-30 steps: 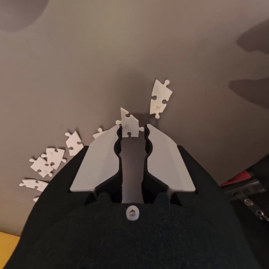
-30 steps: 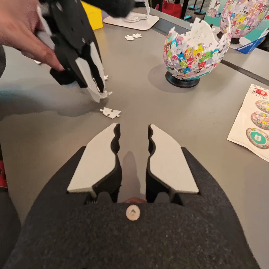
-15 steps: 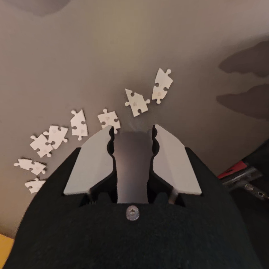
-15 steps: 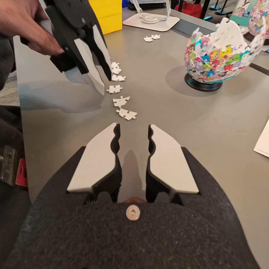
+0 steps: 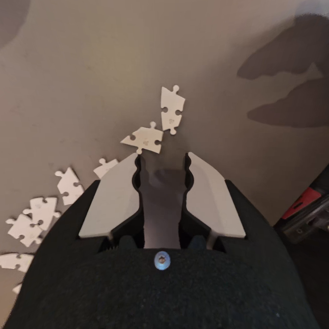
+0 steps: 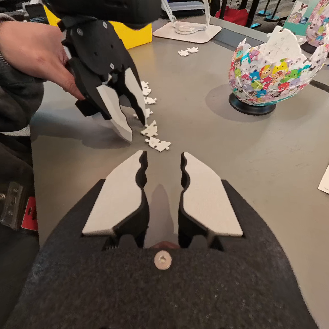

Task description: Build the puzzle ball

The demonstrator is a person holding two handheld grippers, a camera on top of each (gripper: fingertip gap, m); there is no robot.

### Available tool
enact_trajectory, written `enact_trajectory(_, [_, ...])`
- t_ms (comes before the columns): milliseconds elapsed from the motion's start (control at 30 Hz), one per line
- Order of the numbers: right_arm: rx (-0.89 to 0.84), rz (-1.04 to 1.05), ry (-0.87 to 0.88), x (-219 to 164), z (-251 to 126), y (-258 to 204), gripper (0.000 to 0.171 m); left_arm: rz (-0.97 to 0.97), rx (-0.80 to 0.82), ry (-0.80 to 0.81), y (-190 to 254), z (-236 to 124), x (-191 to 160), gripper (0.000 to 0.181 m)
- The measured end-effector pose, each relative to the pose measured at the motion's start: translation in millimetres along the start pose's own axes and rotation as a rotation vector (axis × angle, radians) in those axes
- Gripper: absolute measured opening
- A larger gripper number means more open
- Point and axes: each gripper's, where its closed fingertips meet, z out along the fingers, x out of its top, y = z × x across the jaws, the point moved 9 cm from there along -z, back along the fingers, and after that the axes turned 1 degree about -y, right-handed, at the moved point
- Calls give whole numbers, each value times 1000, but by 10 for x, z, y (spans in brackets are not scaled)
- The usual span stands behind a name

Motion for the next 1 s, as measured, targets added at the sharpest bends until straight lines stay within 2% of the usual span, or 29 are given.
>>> enact_trajectory(100, [8,-1,6,8,1,-6,35,-4,-51,27,109,-29,-21,46])
enact_trajectory(267, [19,-6,-3,1,19,-20,35,-16,14,40,92,-179,-101,47])
enact_trajectory(400, [59,-15,-8,26,100,-70,35,-24,41,154,28,-437,-278,46])
enact_trajectory(500, [79,-61,23,137,204,-155,36,-95,112,381,-129,-833,-638,43])
enact_trajectory(633, [91,-132,12,289,430,-264,40,-349,190,640,-373,-1286,-1401,53])
enact_trajectory(767, [121,-177,-55,403,667,-329,43,-531,309,722,-393,-1377,-2048,55])
enact_trajectory(900, [246,-169,-163,506,892,-419,47,-621,432,799,-314,-1378,-2406,58])
enact_trajectory(1000, [284,-187,-165,637,1071,-535,50,-676,430,787,-281,-1339,-2614,57])
